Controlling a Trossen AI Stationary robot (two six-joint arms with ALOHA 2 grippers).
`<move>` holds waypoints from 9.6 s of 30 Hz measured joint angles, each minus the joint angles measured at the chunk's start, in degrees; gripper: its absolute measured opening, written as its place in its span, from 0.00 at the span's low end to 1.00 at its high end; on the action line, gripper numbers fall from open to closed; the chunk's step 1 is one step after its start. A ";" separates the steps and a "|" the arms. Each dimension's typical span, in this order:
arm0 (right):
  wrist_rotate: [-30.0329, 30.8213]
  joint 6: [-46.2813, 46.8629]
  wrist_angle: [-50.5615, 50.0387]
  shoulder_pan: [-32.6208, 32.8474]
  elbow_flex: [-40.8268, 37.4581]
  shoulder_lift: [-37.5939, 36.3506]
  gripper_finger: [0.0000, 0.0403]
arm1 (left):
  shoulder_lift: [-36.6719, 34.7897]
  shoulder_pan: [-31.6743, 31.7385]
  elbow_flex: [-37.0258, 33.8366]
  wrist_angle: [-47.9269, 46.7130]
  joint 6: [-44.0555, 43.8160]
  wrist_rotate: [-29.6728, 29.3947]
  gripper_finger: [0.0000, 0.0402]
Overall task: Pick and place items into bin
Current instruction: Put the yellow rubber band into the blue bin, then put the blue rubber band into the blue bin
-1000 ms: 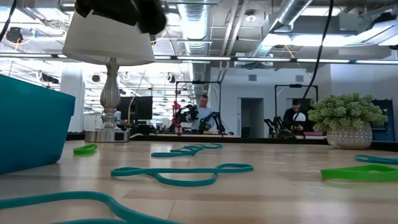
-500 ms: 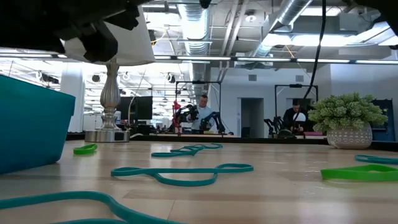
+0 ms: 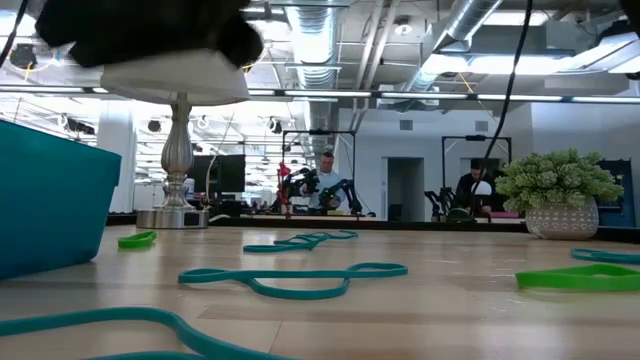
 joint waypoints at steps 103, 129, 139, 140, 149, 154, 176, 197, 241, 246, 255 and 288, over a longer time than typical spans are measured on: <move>8.11 42.20 2.77 25.46 -53.66 -28.68 0.00 | -12.02 -1.38 0.02 -11.28 -5.90 -0.04 0.29; -14.45 -11.19 56.44 -3.94 -41.59 -20.82 0.00 | -12.02 -1.38 0.04 -11.32 -3.85 -6.02 0.29; -14.99 -11.92 44.93 -3.83 -18.44 -3.40 0.00 | -12.02 -1.38 0.04 -11.95 -4.46 -2.95 0.29; -15.03 -11.90 43.82 -3.77 -16.46 -1.92 0.00 | -12.02 -1.38 0.04 -12.06 -4.48 -2.56 0.29; -14.79 -11.56 31.68 -3.68 -4.39 7.38 0.00 | -12.01 -1.38 0.03 -12.00 -4.85 -2.27 0.29; -14.74 -11.90 31.09 -3.69 -2.31 8.71 0.03 | -12.02 -1.38 0.04 -12.02 -5.51 -2.23 0.29; -13.08 -4.49 5.14 -4.93 -3.79 -1.29 0.43 | -11.98 -1.38 0.02 -12.15 -8.61 4.39 0.29; -4.19 9.16 -12.83 -0.48 -44.86 -48.23 0.41 | 6.23 14.53 -0.02 7.93 1.31 28.57 0.29; 18.18 39.18 4.22 12.46 -73.78 -62.58 0.40 | 45.60 32.52 5.00 39.61 26.55 46.10 0.22; 18.16 39.16 5.03 12.50 -73.78 -62.58 0.40 | 47.27 32.44 5.05 40.57 25.38 42.95 0.19; 18.16 39.18 5.44 12.50 -73.76 -62.56 0.40 | 46.12 32.37 4.89 40.60 25.67 43.74 0.01; 22.49 37.35 5.54 12.46 -73.76 -62.56 0.38 | 8.06 -21.58 4.76 4.85 -12.53 43.41 0.00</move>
